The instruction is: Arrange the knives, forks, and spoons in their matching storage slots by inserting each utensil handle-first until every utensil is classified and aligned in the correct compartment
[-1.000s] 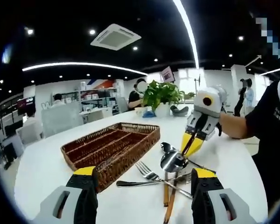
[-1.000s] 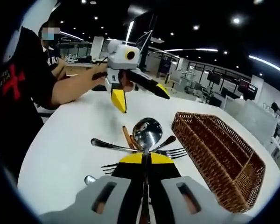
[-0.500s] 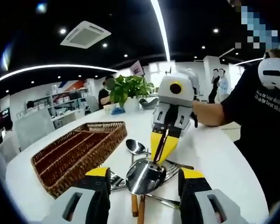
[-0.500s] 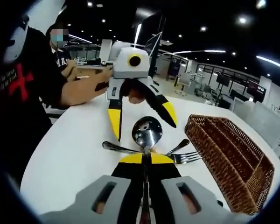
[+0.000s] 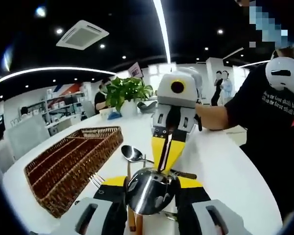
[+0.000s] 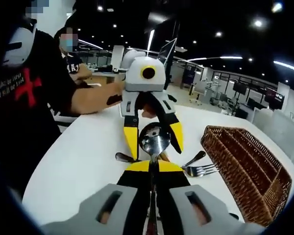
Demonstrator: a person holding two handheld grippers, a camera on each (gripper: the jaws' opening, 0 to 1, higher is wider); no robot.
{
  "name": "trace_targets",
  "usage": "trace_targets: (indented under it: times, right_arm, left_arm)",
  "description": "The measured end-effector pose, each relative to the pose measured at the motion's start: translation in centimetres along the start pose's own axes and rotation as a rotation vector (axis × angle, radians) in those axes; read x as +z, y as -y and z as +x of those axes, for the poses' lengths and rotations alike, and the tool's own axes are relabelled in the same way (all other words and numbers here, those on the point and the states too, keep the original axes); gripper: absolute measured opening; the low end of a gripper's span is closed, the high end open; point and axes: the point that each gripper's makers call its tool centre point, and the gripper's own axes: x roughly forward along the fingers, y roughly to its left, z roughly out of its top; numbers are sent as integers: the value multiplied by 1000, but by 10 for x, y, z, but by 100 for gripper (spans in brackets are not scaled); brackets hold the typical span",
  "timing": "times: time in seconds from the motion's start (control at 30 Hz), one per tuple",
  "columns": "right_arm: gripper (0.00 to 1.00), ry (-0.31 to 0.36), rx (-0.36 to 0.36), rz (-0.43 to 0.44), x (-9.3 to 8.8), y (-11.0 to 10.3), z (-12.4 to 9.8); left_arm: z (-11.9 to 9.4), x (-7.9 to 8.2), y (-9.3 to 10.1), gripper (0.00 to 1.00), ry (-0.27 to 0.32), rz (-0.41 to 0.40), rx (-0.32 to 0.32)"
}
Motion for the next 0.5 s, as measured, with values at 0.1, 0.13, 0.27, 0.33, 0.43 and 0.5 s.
trace_targets:
  times: [0.1,0.13,0.27,0.33,0.43,0.5]
  right_arm:
    - [0,8,4,5,1,0,-1]
    - [0,10,5,5,1,-1,-1]
    - [1,13,14,12,1,-2,0]
    - [1,21,15,16,1,-2,0]
    - [1,28,20,17,2,-3,1]
    - [1,30,20,17,2,-3,1]
  left_arm:
    - [0,2,2,37,10,11,-3]
    - [0,2,2,37,10,17,-4]
    - [1,1,4,38,10,18,-13]
    - [1,2,5,37,8,23,-10]
    - [0,1,6,37,5,27,-19]
    - [0,1,6,36,4,23,-23]
